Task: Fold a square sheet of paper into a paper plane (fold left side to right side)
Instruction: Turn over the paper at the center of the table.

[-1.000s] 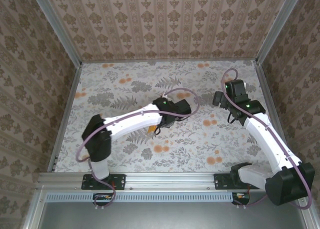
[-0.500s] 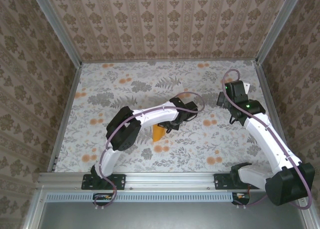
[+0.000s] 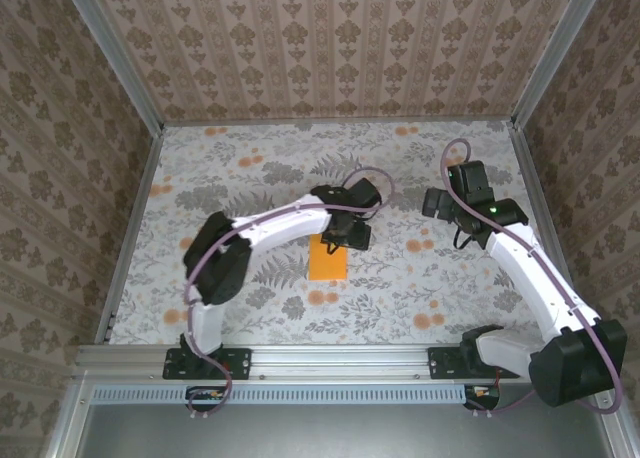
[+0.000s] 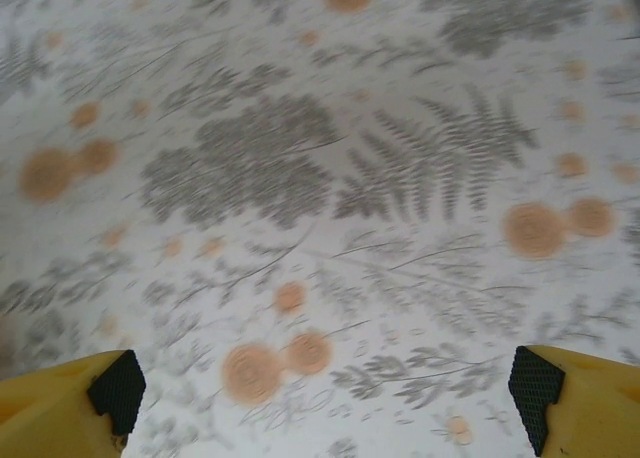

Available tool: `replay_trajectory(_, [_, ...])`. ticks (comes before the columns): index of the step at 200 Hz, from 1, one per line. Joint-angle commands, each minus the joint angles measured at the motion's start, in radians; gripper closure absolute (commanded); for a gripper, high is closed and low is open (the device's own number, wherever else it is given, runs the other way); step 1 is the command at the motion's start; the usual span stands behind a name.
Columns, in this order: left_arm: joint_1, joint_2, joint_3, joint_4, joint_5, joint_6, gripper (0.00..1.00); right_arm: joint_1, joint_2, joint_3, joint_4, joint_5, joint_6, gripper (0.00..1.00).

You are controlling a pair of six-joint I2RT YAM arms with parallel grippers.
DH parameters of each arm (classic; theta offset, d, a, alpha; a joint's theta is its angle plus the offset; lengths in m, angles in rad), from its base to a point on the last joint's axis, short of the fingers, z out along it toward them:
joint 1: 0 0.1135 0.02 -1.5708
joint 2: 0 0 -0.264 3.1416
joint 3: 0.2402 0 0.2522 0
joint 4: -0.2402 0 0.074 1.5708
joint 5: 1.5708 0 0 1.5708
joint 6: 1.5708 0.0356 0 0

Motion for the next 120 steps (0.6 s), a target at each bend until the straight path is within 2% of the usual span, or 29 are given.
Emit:
replay_trajectory(1, [0.073,-0.167,-0.142,0.174,0.119,0.039,0.31,0.005,0.029,-0.024,0.096,-0.326,-0.018,0.14])
replay_trajectory(18, [0.133,-0.256,-0.262,0.237,0.157,0.042,0.31,0.039,0.074,-0.059,0.2,-0.481,0.022,0.24])
replay_trajectory(44, [0.247,-0.367,-0.457,0.385,0.273,0.029,0.31,0.129,0.201,-0.063,0.333,-0.604,0.112,0.44])
replay_trajectory(77, [0.374,-0.431,-0.632,0.532,0.425,-0.001,0.32,0.224,0.398,-0.011,0.459,-0.64,0.189,0.53])
replay_trajectory(120, [0.422,-0.423,-0.72,0.609,0.482,-0.038,0.33,0.27,0.626,0.113,0.521,-0.672,0.217,0.68])
